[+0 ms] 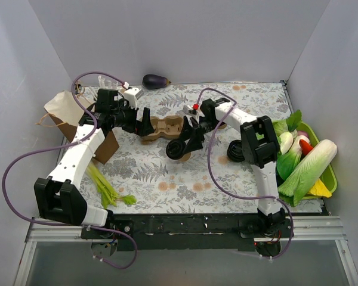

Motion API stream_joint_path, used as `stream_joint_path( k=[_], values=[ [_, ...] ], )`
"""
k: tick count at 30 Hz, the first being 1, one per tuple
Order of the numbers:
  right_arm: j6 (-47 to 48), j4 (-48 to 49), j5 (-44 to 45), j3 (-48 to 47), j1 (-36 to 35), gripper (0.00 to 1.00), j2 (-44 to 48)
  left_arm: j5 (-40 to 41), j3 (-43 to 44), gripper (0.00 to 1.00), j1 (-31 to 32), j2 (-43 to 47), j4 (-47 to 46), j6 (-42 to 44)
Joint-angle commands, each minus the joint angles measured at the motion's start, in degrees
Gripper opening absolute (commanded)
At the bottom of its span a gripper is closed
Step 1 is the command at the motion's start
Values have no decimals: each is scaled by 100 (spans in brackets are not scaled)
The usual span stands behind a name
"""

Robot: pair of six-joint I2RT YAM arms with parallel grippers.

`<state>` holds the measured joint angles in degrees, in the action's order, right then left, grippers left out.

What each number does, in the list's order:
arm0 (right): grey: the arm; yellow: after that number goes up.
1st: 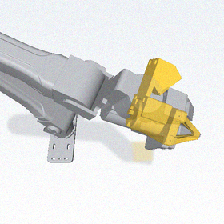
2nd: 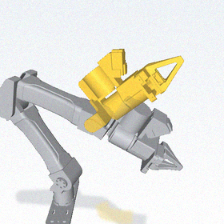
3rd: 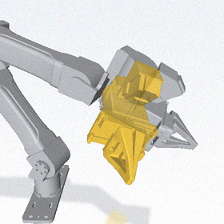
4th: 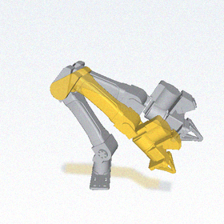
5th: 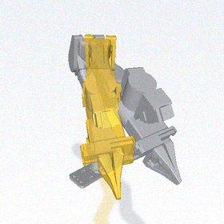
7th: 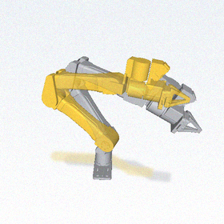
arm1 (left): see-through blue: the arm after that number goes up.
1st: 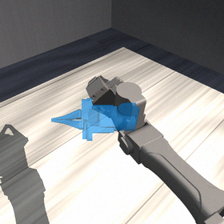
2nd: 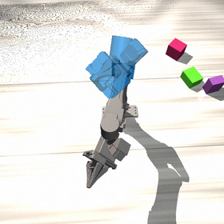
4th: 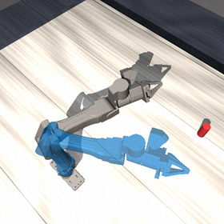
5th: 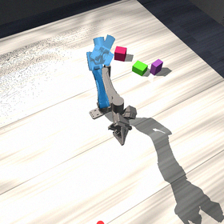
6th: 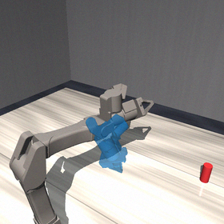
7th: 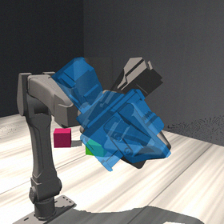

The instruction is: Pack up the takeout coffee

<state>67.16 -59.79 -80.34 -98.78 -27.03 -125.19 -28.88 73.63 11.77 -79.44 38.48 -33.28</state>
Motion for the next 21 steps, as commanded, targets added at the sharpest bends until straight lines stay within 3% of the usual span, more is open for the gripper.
stream_joint_path(
  k=[1,9,10,11,21],
  values=[
    [1747,-1499,-1018,-703,83,62,-751,76,266,97,-26,-28,380,418],
    [1968,-1501,-1230,-572,171,73,-1175,138,12,98,-26,-2,230,384],
    [1925,-1501,-1248,-537,180,88,-1201,129,-32,98,-26,16,222,375],
    [1907,-1501,-1248,-493,171,92,-1219,111,-76,98,-26,42,178,375],
    [1933,-1501,-1152,-299,163,96,-1113,-126,-331,98,-26,192,107,339]
  ],
)
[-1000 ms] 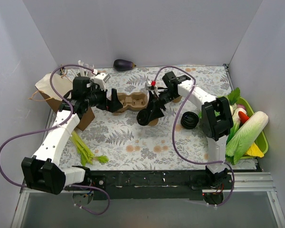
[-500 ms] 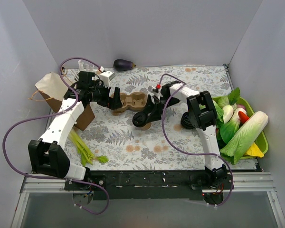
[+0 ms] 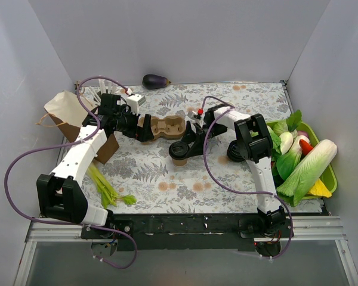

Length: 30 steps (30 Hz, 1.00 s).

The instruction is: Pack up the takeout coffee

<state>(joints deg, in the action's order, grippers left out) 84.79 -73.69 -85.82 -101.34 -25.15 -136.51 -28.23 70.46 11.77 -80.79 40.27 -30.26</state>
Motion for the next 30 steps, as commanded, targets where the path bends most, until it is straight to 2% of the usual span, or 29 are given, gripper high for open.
stream_joint_path(
  k=[1,11,14,21,26,27,28,30],
  values=[
    [152,-110,-585,-79,-34,96,36,-218,-23,98,-26,327,-63,38],
    [-541,-93,-85,-615,-34,98,27,-411,100,98,-17,310,7,-50],
    [-1391,617,197,-335,-26,98,115,-473,74,98,-17,327,-28,-85],
    [-2632,2726,583,808,19,97,511,-737,-497,98,105,433,-476,-147],
    [-2686,3323,1014,1028,1,98,1054,-605,-709,98,527,442,-582,178],
    [-2861,3578,1319,1272,1,98,1213,-588,-709,98,615,450,-591,196],
    [-3490,3981,1496,1440,10,98,1397,-579,-691,98,625,451,-591,187],
    [-3820,4783,2161,1887,-8,98,1994,-631,-647,98,625,451,-591,117]
  ],
)
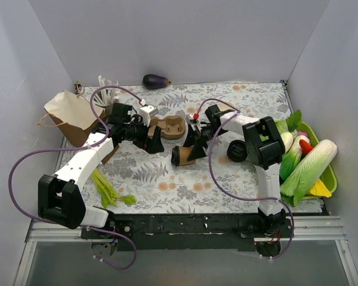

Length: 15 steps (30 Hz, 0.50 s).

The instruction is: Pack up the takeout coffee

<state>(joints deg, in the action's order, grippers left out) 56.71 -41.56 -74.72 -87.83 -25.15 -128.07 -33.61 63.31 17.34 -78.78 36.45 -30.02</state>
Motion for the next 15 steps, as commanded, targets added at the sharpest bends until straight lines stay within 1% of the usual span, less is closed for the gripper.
stream_joint_path(
  k=[1,2,3,8,9,10,12,13,14,15],
  values=[
    [-1126,1703,1334,609,-43,98,1318,-120,76,98,67,249,-199,84],
    [-1109,1713,1624,627,-130,98,1555,-163,76,98,67,267,-199,93],
    [-1074,1608,2140,610,-174,98,1618,-173,76,98,67,293,-217,93],
    [-399,335,2944,118,-516,98,1785,-217,-64,98,67,539,-559,-135],
    [-510,385,3407,178,-570,98,1873,-147,-203,98,67,618,-673,-310],
    [-660,551,3742,274,-631,98,2126,-68,-309,98,67,758,-909,-407],
    [-1028,1025,4601,871,-816,98,2504,203,-607,98,59,899,-1156,-600],
    [-1048,1671,4763,1230,-869,98,3002,249,-705,98,41,969,-1357,-732],
    [-1091,2086,5034,1834,-982,98,3233,284,-784,98,6,1127,-1446,-794],
    [-1379,2439,5220,2136,-1036,98,3427,310,-863,98,-46,1189,-1500,-838]
  ],
)
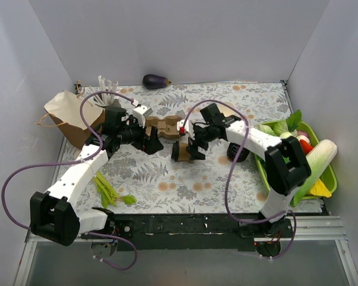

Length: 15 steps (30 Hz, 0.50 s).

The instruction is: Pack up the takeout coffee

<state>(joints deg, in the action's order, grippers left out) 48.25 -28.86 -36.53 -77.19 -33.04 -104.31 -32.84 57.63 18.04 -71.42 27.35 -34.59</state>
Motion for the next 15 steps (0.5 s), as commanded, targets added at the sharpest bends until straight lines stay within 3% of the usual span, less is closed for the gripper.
stream_joint_path(
  k=[1,6,10,15],
  values=[
    [-675,1529,1508,1240,-265,98,1245,304,-383,98,-134,514,-626,-425],
    [-1185,690,1386,479,-300,98,659,287,-489,98,-249,857,-547,-373],
    [-1257,1084,1351,363,-370,98,352,287,-594,98,-249,963,-512,-426],
    [-1011,742,1272,-173,-484,98,-291,269,-674,98,-249,1025,-521,-514]
  ],
)
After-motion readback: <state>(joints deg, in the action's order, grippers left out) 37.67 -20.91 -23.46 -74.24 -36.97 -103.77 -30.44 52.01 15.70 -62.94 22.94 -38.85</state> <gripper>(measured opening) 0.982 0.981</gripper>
